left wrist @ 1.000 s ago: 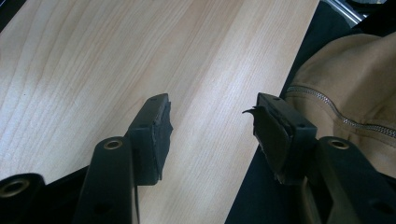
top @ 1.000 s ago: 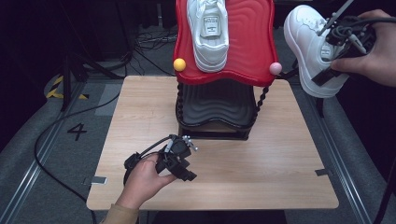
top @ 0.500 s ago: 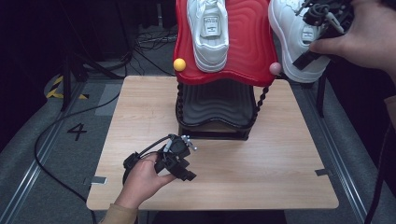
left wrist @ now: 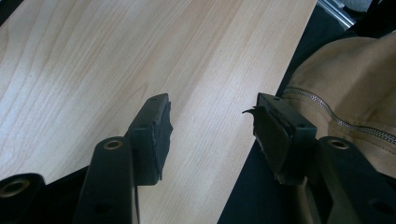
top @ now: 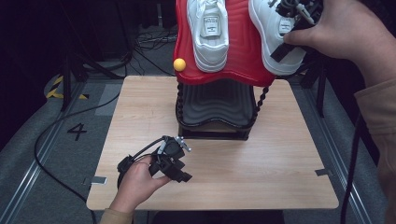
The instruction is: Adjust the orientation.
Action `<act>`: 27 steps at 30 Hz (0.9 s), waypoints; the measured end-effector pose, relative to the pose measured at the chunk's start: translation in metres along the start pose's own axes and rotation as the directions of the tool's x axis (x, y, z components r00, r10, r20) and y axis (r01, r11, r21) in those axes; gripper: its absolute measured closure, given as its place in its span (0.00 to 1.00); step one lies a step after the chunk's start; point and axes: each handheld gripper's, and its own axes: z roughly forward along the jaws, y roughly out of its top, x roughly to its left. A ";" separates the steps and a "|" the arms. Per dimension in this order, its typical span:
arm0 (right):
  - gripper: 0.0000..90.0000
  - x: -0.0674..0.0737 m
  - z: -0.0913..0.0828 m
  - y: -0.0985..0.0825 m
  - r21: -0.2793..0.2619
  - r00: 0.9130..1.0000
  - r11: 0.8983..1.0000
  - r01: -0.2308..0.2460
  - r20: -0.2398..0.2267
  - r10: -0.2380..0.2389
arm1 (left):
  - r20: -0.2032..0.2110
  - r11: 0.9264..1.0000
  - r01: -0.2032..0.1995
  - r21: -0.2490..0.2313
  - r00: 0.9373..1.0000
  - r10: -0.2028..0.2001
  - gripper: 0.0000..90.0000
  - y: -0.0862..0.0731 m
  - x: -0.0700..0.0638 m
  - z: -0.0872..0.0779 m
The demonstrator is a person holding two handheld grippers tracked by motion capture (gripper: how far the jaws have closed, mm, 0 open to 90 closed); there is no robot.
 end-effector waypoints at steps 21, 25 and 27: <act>0.87 0.013 0.038 0.046 -0.043 0.997 0.997 0.061 0.046 -0.059 | 0.011 1.000 0.006 -0.006 1.000 -0.006 0.52 -0.002 0.003 -0.001; 0.86 0.015 0.042 0.047 -0.055 0.996 0.995 0.089 0.037 -0.087 | 0.010 1.000 0.008 -0.004 1.000 -0.008 0.52 -0.002 0.003 -0.001; 0.86 0.018 0.050 0.048 -0.060 0.994 0.993 0.103 0.046 -0.100 | 0.013 1.000 0.008 -0.001 1.000 -0.008 0.52 -0.002 0.002 0.000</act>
